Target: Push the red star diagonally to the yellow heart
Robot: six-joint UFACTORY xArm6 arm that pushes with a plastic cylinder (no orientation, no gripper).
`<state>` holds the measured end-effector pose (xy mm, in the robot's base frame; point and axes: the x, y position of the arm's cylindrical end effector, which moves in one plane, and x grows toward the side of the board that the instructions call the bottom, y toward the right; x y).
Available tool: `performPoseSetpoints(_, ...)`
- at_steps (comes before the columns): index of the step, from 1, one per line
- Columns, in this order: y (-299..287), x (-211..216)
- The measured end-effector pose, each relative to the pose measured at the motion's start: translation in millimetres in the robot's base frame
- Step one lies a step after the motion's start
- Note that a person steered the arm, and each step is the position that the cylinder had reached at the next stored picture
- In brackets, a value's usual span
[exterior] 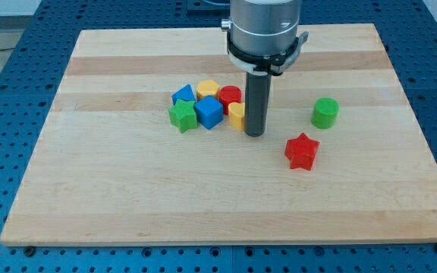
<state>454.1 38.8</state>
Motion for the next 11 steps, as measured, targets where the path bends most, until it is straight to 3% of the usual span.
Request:
performPoseSetpoints(3,-1.9,15.5)
performPoseSetpoints(5,-1.1,88.7)
performPoseSetpoints(7,112.2,93.9)
performPoseSetpoints(8,129.7,77.3)
performPoseSetpoints(11,52.4,55.5)
